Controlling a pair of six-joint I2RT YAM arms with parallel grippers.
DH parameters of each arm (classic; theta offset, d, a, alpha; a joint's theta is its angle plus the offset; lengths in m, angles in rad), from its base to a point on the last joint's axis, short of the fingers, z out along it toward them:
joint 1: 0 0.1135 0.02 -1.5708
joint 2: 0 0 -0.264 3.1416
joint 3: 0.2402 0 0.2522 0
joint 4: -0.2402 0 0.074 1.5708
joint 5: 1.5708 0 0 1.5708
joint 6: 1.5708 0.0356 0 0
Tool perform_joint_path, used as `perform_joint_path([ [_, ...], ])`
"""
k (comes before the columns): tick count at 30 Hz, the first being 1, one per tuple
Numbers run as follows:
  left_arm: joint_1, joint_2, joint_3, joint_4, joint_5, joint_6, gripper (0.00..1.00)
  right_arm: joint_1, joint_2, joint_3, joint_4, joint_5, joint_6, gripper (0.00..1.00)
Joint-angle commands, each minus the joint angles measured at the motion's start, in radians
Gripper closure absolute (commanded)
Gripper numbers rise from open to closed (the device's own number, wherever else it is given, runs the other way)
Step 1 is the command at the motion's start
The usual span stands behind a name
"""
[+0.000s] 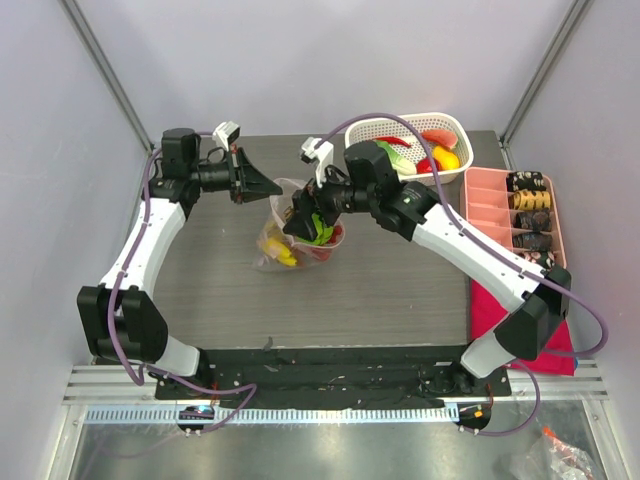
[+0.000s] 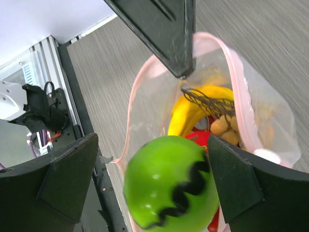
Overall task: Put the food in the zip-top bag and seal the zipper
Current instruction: Place the fake fruit in the zipper food storage bag, then adjust the zipper food storage bag at the center of the board.
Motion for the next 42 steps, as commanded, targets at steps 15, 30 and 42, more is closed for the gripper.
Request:
perform_joint_path([
  [15,0.005,-0.038,0.007,0.1,0.061,-0.047,1.0,-0.181,-0.201,-0.061,-0.179,0.076,0.017,0.19],
  [30,0.004,-0.039,-0.003,0.102,0.045,-0.041,1.0,-0.232,-0.155,-0.164,-0.175,0.041,0.098,0.6],
  [42,0.005,-0.041,-0.008,0.094,0.048,-0.033,1.0,-0.23,-0.075,-0.202,-0.089,-0.083,0.251,0.67],
])
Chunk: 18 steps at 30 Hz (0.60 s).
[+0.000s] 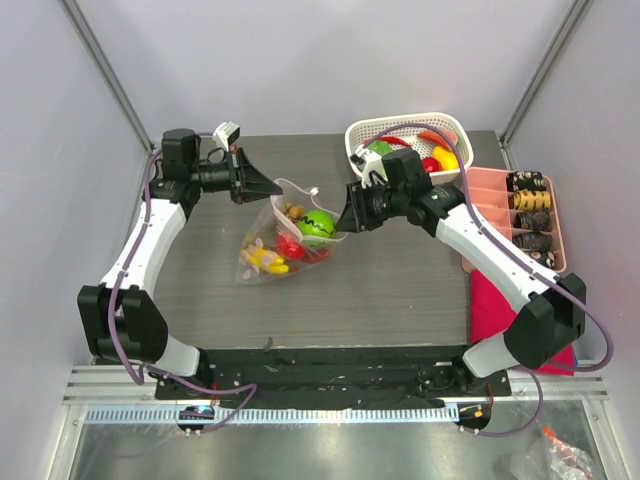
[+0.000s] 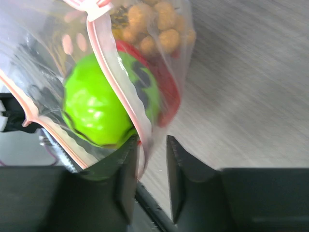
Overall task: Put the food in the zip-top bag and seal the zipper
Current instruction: Adjust the zipper food storage bag at the center of the board.
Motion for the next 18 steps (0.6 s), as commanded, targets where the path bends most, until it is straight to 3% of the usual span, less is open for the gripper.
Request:
perform_joint_path([
  [1,0.004,-0.042,0.009,0.058,0.046,-0.012,1.0,0.002,0.013,-0.008,0.076,-0.064,0.084,0.75],
  [3,0.005,-0.042,0.013,0.045,0.046,0.005,1.0,-0.002,0.008,0.002,0.077,-0.062,0.096,0.99],
  [6,0.005,-0.045,0.064,-0.138,0.008,0.129,1.0,-0.018,-0.027,0.042,0.077,-0.09,0.13,0.99],
  [7,0.005,-0.044,0.097,-0.362,-0.026,0.321,1.0,-0.028,-0.042,0.056,0.077,-0.111,0.145,0.99],
  [11,-0.004,-0.045,0.274,-0.714,-0.312,0.64,1.0,-0.026,-0.113,0.104,0.088,-0.211,0.239,0.99],
  [18,-0.102,-0.133,0.403,-0.984,-0.484,0.907,1.0,0.005,-0.167,0.11,0.08,-0.304,0.343,0.99],
])
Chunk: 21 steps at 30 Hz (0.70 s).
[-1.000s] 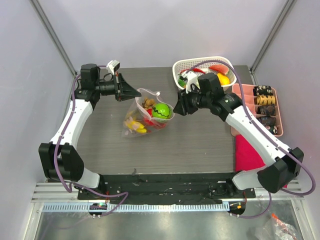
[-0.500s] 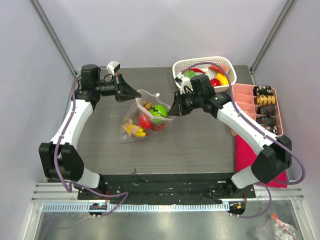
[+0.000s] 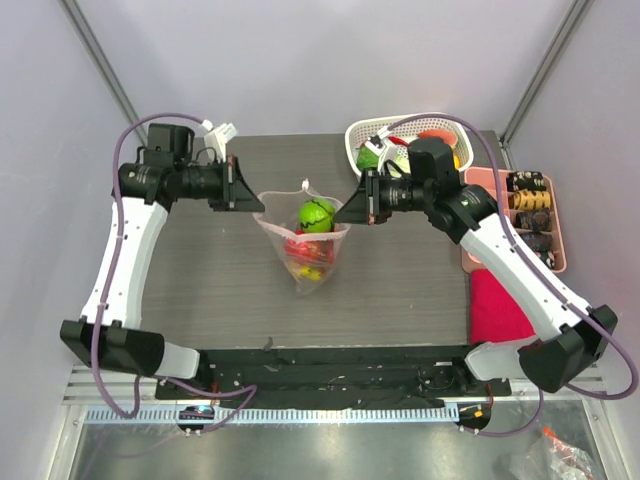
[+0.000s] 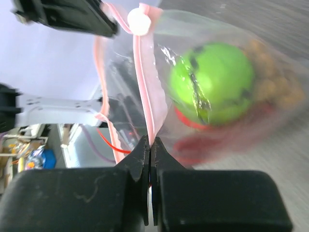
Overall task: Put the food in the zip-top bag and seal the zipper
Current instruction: Adjust the zipper food storage bag at the center of the board.
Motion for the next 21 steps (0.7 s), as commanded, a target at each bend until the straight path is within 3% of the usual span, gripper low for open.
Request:
perform_joint_path([
  [1,-0.09,-0.089,0.097,-0.291,-0.159,0.28,1.0,0.024,-0.052,0.064,0.036,-0.109,0.085,0.99],
  [4,-0.15,-0.107,0.108,-0.365,-0.127,0.311,1.0,0.054,-0.043,0.085,0.013,-0.107,0.078,0.99],
  [7,-0.202,-0.15,0.024,-0.294,-0.12,0.275,1.0,0.097,-0.011,0.097,-0.027,-0.067,0.001,0.99],
  [9,-0.225,-0.161,-0.044,-0.206,-0.115,0.221,1.0,0.116,0.02,0.117,-0.081,-0.047,-0.047,0.99],
  [16,-0.251,-0.167,-0.243,0.138,-0.029,-0.029,0.99,0.139,0.214,0.303,-0.281,0.058,-0.459,0.99],
  [17,-0.251,-0.169,-0.246,0.153,-0.017,-0.031,0.97,0.139,0.23,0.326,-0.303,0.061,-0.502,0.99],
  [18,-0.251,-0.173,-0.247,0.161,-0.006,-0.006,0.86,0.139,0.242,0.349,-0.323,0.062,-0.54,0.99],
  [21,-0.25,-0.216,-0.236,0.149,0.005,0.098,0.7,0.139,0.264,0.418,-0.362,0.078,-0.675,0.99],
])
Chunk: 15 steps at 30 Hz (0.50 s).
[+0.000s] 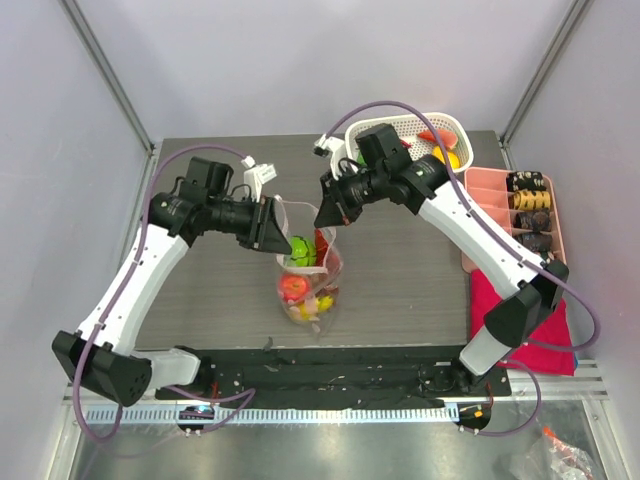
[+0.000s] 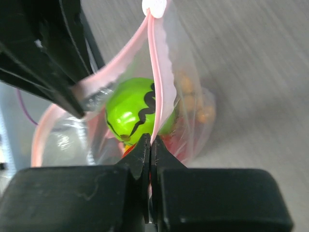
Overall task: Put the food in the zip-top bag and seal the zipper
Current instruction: Adjust the zipper food storage bag at the center of the board.
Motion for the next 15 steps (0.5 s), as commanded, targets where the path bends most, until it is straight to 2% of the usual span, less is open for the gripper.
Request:
perform_joint_path([
  [1,-0.001,-0.076,0.031,0.074,0.057,0.091,0.67,0.007,0.001,0.127,-0.079,0.049,-0.279,0.99],
  [3,0.034,-0.088,0.07,0.016,0.053,0.16,0.56,0.007,0.014,0.15,-0.077,0.068,-0.35,0.99],
  [5,0.091,-0.09,0.103,-0.066,0.12,0.203,0.53,0.005,0.029,0.192,-0.085,0.069,-0.408,0.99],
  [6,0.18,-0.091,0.113,-0.089,0.161,0.246,0.47,0.007,0.035,0.204,-0.087,0.069,-0.42,0.99],
  [9,0.297,-0.093,0.134,-0.115,0.237,0.307,0.43,0.007,0.063,0.256,-0.102,0.073,-0.446,0.99],
  [13,0.297,-0.166,0.091,-0.006,0.108,0.384,0.41,0.008,0.069,0.269,-0.111,0.036,-0.489,0.99],
  [15,0.297,-0.189,0.044,0.029,0.149,0.444,0.34,0.01,0.069,0.267,-0.111,0.039,-0.502,0.99],
])
